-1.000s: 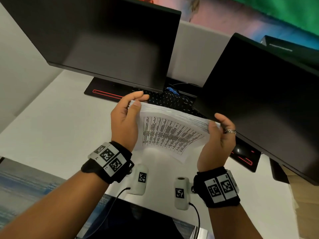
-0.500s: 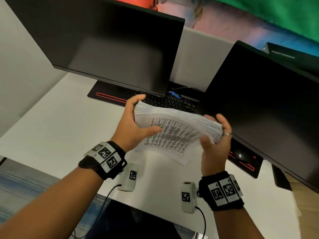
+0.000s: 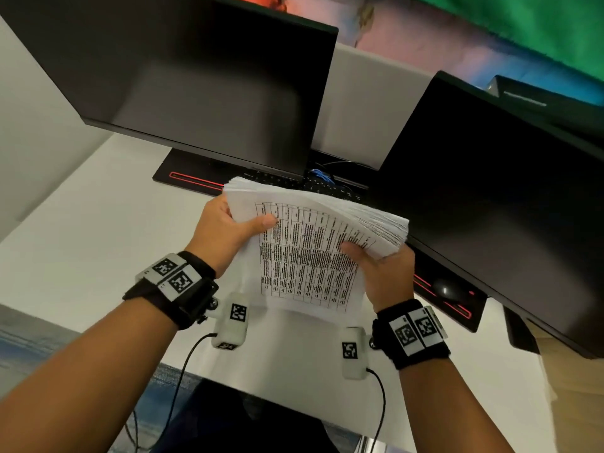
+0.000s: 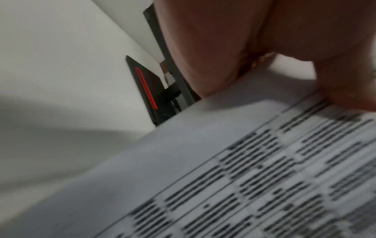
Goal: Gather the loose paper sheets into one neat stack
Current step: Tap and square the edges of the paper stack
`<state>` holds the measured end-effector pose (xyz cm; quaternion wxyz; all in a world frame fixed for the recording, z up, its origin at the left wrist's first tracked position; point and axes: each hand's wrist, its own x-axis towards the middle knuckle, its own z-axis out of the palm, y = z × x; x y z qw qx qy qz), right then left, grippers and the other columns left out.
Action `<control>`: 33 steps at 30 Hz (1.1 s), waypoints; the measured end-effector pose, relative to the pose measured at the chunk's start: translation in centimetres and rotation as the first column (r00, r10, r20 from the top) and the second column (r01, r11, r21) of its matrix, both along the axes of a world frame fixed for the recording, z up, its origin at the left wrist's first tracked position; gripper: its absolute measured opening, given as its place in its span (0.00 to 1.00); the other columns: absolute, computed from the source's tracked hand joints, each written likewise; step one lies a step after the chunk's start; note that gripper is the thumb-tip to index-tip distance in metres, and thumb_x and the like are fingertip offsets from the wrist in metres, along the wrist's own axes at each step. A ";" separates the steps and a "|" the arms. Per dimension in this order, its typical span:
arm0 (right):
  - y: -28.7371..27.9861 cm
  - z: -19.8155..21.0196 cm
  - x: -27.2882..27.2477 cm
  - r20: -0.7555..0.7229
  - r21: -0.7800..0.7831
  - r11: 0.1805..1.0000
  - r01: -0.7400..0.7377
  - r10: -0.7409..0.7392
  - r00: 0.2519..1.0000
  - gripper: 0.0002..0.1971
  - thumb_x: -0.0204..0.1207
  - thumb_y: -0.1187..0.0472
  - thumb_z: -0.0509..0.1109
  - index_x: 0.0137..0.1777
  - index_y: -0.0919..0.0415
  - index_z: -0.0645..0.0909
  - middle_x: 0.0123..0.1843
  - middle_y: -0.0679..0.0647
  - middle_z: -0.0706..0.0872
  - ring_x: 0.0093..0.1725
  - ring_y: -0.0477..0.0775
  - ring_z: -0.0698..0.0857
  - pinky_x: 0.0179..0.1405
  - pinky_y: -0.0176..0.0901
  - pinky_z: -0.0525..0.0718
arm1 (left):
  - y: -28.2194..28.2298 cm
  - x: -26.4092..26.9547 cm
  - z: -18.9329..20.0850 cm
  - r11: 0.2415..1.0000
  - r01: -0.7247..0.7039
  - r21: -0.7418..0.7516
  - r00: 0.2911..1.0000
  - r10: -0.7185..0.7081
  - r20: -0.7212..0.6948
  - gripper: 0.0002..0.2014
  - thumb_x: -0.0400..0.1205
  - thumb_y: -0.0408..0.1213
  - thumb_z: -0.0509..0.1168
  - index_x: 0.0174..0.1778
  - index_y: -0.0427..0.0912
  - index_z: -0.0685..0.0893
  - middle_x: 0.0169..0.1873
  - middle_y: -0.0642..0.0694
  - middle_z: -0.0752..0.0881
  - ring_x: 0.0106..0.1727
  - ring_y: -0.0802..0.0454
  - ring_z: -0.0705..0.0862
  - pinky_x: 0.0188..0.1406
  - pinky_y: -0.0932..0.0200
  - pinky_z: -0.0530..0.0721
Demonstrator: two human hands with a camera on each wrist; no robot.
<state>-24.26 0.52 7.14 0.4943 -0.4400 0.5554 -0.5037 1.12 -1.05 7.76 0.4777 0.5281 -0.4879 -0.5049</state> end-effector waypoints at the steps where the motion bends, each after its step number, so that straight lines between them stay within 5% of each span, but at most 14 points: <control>1: 0.0 0.1 0.1 -0.010 -0.008 1.000 -0.011 0.011 1.000 0.16 0.66 0.72 0.81 0.46 0.52 0.86 0.48 0.50 0.95 0.51 0.52 0.94 0.47 0.47 0.92 | 0.2 -0.1 -0.4 0.999 0.017 0.033 0.999 -0.018 0.029 0.24 0.71 0.39 0.79 0.62 0.38 0.86 0.53 0.43 0.93 0.55 0.48 0.92 0.56 0.44 0.90; 3: 0.1 0.4 0.2 -0.064 -0.029 1.000 0.008 -0.010 0.998 0.14 0.66 0.67 0.82 0.44 0.48 0.86 0.48 0.51 0.94 0.51 0.54 0.93 0.46 0.50 0.92 | 0.4 -0.7 -0.8 0.998 0.000 0.057 0.993 -0.006 0.116 0.19 0.71 0.41 0.79 0.57 0.44 0.88 0.50 0.47 0.94 0.52 0.54 0.92 0.56 0.43 0.91; 6: 0.5 1.4 0.8 -0.104 -0.131 0.987 0.091 -0.105 0.989 0.13 0.71 0.66 0.80 0.42 0.45 0.85 0.41 0.38 0.93 0.42 0.51 0.93 0.37 0.51 0.92 | 0.6 -2.4 0.7 0.984 -0.168 -0.063 0.962 0.178 0.209 0.10 0.75 0.40 0.78 0.49 0.55 0.88 0.43 0.56 0.91 0.48 0.63 0.91 0.50 0.53 0.92; 8: 1.3 2.1 1.6 -0.080 -0.208 0.965 0.158 -0.177 0.981 0.16 0.74 0.69 0.77 0.41 0.43 0.83 0.39 0.32 0.91 0.37 0.42 0.92 0.34 0.42 0.90 | 1.2 -3.7 1.8 0.935 -0.286 -0.209 0.925 0.326 0.193 0.11 0.77 0.41 0.77 0.55 0.47 0.89 0.45 0.60 0.90 0.47 0.68 0.89 0.45 0.66 0.89; 11: 3.6 0.8 3.3 -0.075 -0.242 0.948 0.207 -0.231 0.970 0.18 0.76 0.69 0.75 0.41 0.40 0.82 0.37 0.27 0.89 0.39 0.28 0.88 0.37 0.26 0.86 | 3.1 -4.8 0.8 0.899 -0.367 -0.239 0.906 0.403 0.126 0.15 0.78 0.41 0.76 0.59 0.42 0.86 0.45 0.65 0.87 0.44 0.77 0.87 0.41 0.78 0.83; 13: 4.6 -1.0 4.0 -0.069 -0.147 0.962 0.230 -0.242 0.968 0.16 0.75 0.64 0.77 0.49 0.39 0.80 0.43 0.29 0.90 0.46 0.31 0.89 0.46 0.41 0.92 | 3.8 -4.5 -1.2 0.939 -0.289 -0.188 0.928 0.323 0.185 0.19 0.77 0.43 0.77 0.62 0.40 0.84 0.48 0.62 0.87 0.49 0.74 0.87 0.44 0.76 0.84; 15: 4.7 -2.3 3.9 -0.025 -0.031 0.964 0.264 -0.264 0.964 0.25 0.70 0.59 0.82 0.61 0.37 0.76 0.55 0.36 0.89 0.57 0.37 0.89 0.56 0.55 0.91 | 3.7 -3.4 -3.2 0.979 -0.188 -0.081 0.965 0.199 0.171 0.28 0.74 0.42 0.80 0.68 0.40 0.81 0.54 0.52 0.89 0.55 0.63 0.89 0.47 0.68 0.88; 17: 4.2 -2.7 3.1 0.020 0.020 0.951 0.309 -0.310 0.951 0.37 0.64 0.60 0.85 0.70 0.43 0.71 0.63 0.46 0.86 0.60 0.39 0.88 0.55 0.49 0.91 | 2.9 -2.3 -4.2 0.994 -0.106 -0.016 0.980 0.107 0.170 0.33 0.70 0.42 0.83 0.69 0.40 0.81 0.57 0.48 0.90 0.57 0.56 0.91 0.48 0.63 0.90; 19: 3.6 -2.4 2.4 0.083 -0.008 0.952 0.305 -0.304 0.949 0.44 0.61 0.68 0.86 0.76 0.59 0.68 0.63 0.55 0.86 0.59 0.44 0.89 0.51 0.42 0.91 | 2.0 -1.5 -4.0 0.999 -0.047 -0.012 0.973 0.048 0.224 0.31 0.68 0.41 0.85 0.65 0.41 0.84 0.54 0.49 0.92 0.55 0.56 0.91 0.49 0.60 0.91; 21: 3.2 -2.3 1.8 0.123 -0.032 0.963 0.268 -0.262 0.957 0.49 0.57 0.68 0.86 0.79 0.66 0.65 0.64 0.58 0.86 0.64 0.52 0.88 0.56 0.45 0.90 | 1.4 -1.1 -3.5 1.000 0.005 -0.008 0.970 -0.003 0.244 0.26 0.66 0.40 0.85 0.60 0.41 0.88 0.51 0.51 0.93 0.52 0.59 0.92 0.50 0.60 0.91; 24: 3.1 -2.4 1.7 0.108 -0.018 0.969 0.247 -0.244 0.964 0.47 0.56 0.70 0.87 0.76 0.58 0.69 0.64 0.53 0.86 0.68 0.57 0.84 0.64 0.48 0.86 | 1.0 -0.9 -3.1 0.998 0.062 -0.003 0.978 -0.060 0.199 0.21 0.66 0.35 0.84 0.54 0.48 0.90 0.48 0.56 0.92 0.50 0.63 0.92 0.52 0.65 0.89; 27: 3.1 -2.2 2.0 0.177 -0.056 0.962 0.268 -0.255 0.951 0.56 0.54 0.62 0.85 0.83 0.55 0.60 0.71 0.57 0.82 0.71 0.56 0.82 0.67 0.53 0.85 | 0.7 -0.9 -3.1 0.997 0.080 -0.017 0.984 -0.076 0.162 0.20 0.66 0.32 0.84 0.50 0.54 0.88 0.45 0.58 0.93 0.50 0.62 0.92 0.51 0.67 0.88; 31: 3.0 -0.8 2.3 0.220 -0.151 0.941 0.302 -0.266 0.938 0.57 0.55 0.56 0.88 0.83 0.55 0.60 0.76 0.55 0.78 0.74 0.57 0.79 0.67 0.63 0.84 | 0.4 -0.8 -3.1 0.996 0.090 -0.003 0.987 -0.089 0.131 0.22 0.67 0.31 0.84 0.49 0.59 0.87 0.47 0.60 0.93 0.51 0.61 0.92 0.51 0.66 0.89; 33: 2.9 0.5 2.1 0.235 -0.204 0.943 0.263 -0.213 0.948 0.56 0.56 0.53 0.87 0.83 0.54 0.60 0.74 0.45 0.78 0.73 0.52 0.80 0.63 0.53 0.87 | 0.4 -0.7 -3.0 0.995 0.104 0.002 0.988 -0.104 0.116 0.22 0.68 0.30 0.83 0.50 0.57 0.87 0.47 0.61 0.93 0.51 0.61 0.92 0.49 0.67 0.88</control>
